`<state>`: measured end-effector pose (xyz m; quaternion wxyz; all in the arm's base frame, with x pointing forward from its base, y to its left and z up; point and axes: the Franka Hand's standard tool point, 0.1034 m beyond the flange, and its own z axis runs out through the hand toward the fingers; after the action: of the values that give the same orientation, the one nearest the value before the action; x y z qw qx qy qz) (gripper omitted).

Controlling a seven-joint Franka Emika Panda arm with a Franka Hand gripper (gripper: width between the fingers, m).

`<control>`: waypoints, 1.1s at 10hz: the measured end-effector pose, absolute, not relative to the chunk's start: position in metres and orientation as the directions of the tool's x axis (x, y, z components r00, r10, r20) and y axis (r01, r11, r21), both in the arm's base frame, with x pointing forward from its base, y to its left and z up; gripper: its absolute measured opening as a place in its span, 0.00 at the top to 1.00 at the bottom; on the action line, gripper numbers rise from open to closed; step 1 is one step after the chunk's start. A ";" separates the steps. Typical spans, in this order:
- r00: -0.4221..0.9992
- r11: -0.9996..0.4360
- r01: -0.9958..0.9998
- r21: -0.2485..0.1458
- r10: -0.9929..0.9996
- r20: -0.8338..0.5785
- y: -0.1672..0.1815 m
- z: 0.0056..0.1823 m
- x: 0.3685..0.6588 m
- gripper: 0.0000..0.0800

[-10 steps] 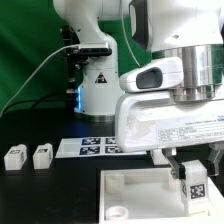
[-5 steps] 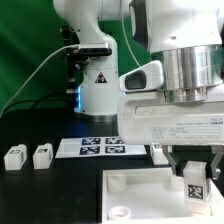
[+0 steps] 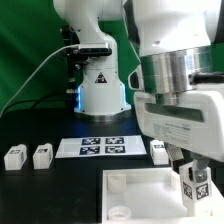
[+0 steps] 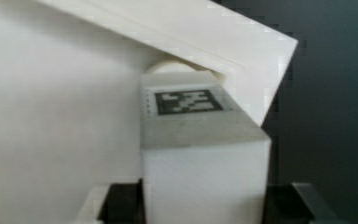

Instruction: Assemble one leg

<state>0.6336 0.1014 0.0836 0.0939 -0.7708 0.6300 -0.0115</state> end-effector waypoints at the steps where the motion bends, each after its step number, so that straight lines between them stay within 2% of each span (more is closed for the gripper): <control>1: 0.242 -0.225 -0.961 -0.162 -0.966 -0.093 0.102 0.084 0.634 0.63; 2: 0.242 -0.226 -0.961 -0.161 -0.966 -0.093 0.102 0.083 0.633 0.49; 3: 0.265 -0.248 -0.955 -0.163 -0.960 -0.089 0.102 0.082 0.633 0.29; 4: 0.283 -0.267 -0.949 -0.166 -0.955 -0.084 0.103 0.082 0.633 0.29; 5: 0.473 -0.462 -0.864 -0.198 -0.881 -0.012 0.109 0.080 0.633 0.21; 6: 0.640 -0.632 -0.749 -0.197 -0.768 0.032 0.115 0.075 0.628 0.21; 8: 0.847 -0.843 -0.507 -0.179 -0.526 0.079 0.124 0.072 0.622 0.19; 11: 0.963 -0.968 -0.214 -0.133 -0.232 0.135 0.119 0.072 0.624 0.19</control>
Offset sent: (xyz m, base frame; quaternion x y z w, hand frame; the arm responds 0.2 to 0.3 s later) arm 0.0000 0.0000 0.0000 0.0000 0.0000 0.0000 1.0000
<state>0.6238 0.1185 0.0722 0.0588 -0.9891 0.1127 -0.0749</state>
